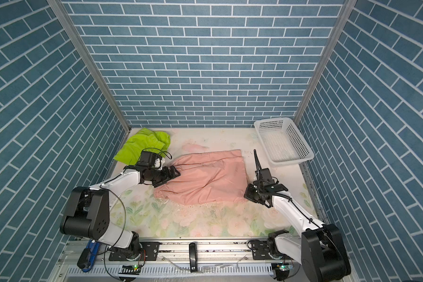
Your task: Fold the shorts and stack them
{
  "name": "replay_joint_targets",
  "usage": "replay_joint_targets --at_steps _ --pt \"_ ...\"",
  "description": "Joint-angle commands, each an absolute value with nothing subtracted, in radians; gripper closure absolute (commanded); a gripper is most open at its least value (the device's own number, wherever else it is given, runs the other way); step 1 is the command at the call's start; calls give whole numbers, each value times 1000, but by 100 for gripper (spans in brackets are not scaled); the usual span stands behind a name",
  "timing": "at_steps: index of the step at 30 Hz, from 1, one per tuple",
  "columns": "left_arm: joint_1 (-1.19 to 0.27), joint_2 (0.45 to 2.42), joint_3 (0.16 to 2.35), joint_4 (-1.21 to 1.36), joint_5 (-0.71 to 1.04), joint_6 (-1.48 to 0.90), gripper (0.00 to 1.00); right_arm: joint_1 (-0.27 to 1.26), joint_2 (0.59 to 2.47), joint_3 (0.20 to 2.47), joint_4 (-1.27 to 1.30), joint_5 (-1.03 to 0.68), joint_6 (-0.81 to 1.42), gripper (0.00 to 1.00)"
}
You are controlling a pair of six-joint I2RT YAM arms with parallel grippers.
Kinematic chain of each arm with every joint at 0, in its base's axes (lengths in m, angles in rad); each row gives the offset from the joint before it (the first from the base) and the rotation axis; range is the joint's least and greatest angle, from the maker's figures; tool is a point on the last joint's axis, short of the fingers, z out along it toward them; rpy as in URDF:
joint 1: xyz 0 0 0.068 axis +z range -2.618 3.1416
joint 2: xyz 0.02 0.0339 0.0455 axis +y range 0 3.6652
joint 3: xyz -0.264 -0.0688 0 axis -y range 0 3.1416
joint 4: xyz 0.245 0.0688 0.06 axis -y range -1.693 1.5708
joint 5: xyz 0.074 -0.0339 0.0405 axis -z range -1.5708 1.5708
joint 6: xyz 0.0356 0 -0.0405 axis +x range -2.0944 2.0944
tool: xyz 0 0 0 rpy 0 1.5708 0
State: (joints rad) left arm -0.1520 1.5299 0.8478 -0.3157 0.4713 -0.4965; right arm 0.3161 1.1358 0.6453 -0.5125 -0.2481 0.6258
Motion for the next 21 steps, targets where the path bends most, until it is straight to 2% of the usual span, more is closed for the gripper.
replay_joint_targets --at_steps 1,4,7,13,15,16,17,21 --pt "-137 1553 833 -328 416 -453 0 320 1152 773 -744 -80 481 100" --pt "-120 1561 830 -334 405 -437 0 321 1172 864 -826 14 407 100" --pt "-112 1565 826 -342 379 -424 0 320 1180 916 -845 29 357 100" --pt "-110 1583 813 -356 345 -408 0 320 1214 880 -859 52 345 99" --pt "-110 1582 811 -357 359 -412 0 321 1227 853 -855 23 381 72" --pt "-110 1578 813 -365 369 -415 0 321 1229 846 -856 -1 404 62" --pt "-110 1570 821 -377 378 -415 0 321 1224 844 -845 -39 417 56" --pt "-110 1514 877 -451 402 -411 0 321 1165 861 -785 -83 434 44"
